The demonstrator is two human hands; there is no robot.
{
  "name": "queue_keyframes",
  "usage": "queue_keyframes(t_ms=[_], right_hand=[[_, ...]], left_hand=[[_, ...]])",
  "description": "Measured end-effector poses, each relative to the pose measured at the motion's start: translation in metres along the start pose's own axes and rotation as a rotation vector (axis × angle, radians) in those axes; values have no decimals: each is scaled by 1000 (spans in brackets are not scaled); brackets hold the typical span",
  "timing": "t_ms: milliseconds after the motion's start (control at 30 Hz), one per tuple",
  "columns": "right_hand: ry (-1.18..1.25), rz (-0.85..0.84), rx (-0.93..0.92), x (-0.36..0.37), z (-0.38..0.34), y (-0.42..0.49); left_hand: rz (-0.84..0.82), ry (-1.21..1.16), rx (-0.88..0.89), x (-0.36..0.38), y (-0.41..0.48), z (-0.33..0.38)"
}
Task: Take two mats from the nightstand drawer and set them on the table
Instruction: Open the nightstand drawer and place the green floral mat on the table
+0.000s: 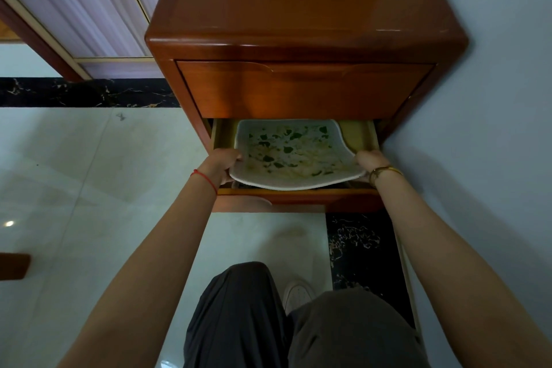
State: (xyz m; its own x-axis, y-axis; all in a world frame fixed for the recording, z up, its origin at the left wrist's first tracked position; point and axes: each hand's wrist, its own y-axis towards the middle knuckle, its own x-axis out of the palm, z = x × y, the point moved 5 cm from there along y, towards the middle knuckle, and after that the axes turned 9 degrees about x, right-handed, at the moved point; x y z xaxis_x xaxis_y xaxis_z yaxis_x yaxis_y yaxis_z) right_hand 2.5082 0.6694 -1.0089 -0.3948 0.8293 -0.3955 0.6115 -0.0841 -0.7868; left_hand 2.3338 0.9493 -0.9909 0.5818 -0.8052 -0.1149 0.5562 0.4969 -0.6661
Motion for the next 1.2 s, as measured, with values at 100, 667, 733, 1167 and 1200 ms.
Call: queue_keyframes(t_ms=[100, 667, 733, 1167, 1200], right_hand=[[-80, 67, -13, -3, 0, -5], [-59, 182, 2, -65, 19, -215], [-33, 154, -28, -74, 16, -255], [132, 78, -246, -155, -23, -532], [149, 60, -269, -160, -26, -553]], left_hand=[[-17, -35, 57, 0, -3, 1], [59, -99, 93, -51, -200, 47], [65, -120, 108, -61, -235, 60], [96, -281, 255, -144, -497, 169], [95, -297, 270, -151, -517, 177]])
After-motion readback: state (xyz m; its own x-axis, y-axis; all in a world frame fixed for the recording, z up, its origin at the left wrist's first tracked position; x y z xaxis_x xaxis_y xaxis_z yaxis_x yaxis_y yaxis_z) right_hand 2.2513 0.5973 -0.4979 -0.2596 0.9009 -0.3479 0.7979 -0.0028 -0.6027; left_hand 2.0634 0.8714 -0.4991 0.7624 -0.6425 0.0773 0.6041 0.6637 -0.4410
